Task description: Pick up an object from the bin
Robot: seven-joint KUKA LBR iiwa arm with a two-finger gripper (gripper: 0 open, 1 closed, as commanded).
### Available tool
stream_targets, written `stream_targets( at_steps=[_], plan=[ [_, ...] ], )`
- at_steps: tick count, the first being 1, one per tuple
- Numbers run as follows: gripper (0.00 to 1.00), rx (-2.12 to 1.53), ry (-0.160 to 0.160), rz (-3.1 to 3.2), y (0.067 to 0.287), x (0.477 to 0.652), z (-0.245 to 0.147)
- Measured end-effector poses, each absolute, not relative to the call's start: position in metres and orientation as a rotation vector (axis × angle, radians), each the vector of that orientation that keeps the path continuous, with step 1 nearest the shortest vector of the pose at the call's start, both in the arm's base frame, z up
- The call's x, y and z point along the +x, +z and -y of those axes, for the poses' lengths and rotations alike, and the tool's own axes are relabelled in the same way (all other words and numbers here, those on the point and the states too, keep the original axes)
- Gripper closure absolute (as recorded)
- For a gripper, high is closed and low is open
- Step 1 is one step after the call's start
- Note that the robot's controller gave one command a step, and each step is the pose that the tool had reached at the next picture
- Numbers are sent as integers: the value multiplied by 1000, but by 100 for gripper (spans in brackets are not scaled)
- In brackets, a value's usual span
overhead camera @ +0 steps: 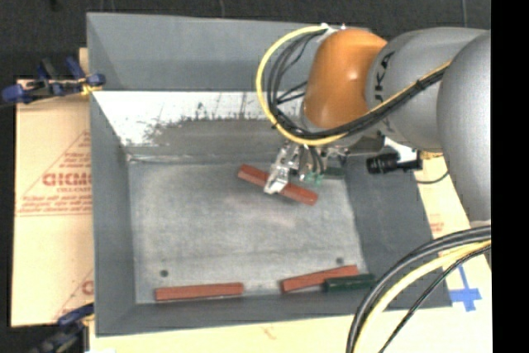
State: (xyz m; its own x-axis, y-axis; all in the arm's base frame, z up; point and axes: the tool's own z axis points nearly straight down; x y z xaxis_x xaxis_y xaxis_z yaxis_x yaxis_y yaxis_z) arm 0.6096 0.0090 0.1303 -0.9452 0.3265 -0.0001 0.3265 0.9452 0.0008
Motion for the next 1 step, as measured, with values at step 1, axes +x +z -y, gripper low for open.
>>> stream_targets(
  at_steps=[1],
  plan=[
    [100, 519, 1, -3098, 143, 610, -9]
  ],
)
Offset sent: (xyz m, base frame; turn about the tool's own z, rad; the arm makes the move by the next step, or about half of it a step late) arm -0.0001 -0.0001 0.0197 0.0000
